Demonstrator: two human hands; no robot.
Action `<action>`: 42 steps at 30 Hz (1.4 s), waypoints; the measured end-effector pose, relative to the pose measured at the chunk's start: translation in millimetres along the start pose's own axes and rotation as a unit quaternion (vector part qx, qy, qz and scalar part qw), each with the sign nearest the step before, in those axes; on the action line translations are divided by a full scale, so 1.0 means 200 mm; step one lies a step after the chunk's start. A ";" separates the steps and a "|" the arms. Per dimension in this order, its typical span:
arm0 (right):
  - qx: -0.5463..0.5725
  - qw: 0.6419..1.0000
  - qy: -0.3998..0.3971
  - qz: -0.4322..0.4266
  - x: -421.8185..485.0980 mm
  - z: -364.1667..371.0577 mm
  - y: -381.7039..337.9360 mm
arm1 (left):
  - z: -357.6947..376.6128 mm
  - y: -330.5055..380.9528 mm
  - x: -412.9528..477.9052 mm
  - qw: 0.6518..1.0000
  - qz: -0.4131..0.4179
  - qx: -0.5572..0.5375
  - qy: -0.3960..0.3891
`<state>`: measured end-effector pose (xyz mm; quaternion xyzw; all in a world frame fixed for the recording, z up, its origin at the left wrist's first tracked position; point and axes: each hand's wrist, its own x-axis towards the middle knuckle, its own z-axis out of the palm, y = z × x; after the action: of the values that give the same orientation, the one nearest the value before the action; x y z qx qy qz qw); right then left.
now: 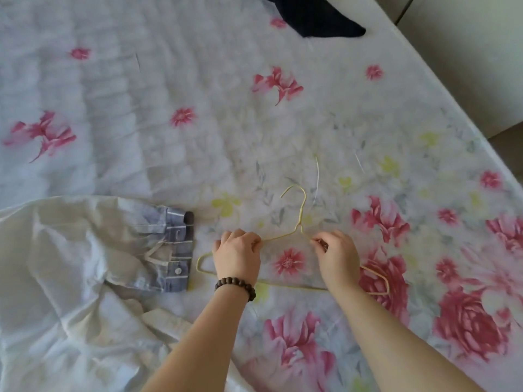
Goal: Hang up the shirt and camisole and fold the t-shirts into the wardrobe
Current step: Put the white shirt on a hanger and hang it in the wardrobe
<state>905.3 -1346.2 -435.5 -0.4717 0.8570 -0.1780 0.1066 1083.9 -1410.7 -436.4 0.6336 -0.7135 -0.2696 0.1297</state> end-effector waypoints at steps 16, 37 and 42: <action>0.089 0.987 -0.029 -0.131 0.04 0.08 -0.67 | -0.55 -0.34 0.15 0.993 -0.057 0.062 0.081; 0.233 0.926 -0.164 -0.249 -0.38 0.07 -1.40 | -0.99 -0.70 -0.25 0.967 0.037 -0.026 0.250; 0.255 0.899 -0.223 -0.277 -0.76 -0.15 -1.58 | -1.28 -0.75 -0.70 0.964 -0.018 -0.022 0.265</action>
<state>1219.7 -1367.6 -277.4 -0.6741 0.5708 -0.3029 0.3577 1366.3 -1338.9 -286.2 0.6920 -0.6360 -0.1097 0.3236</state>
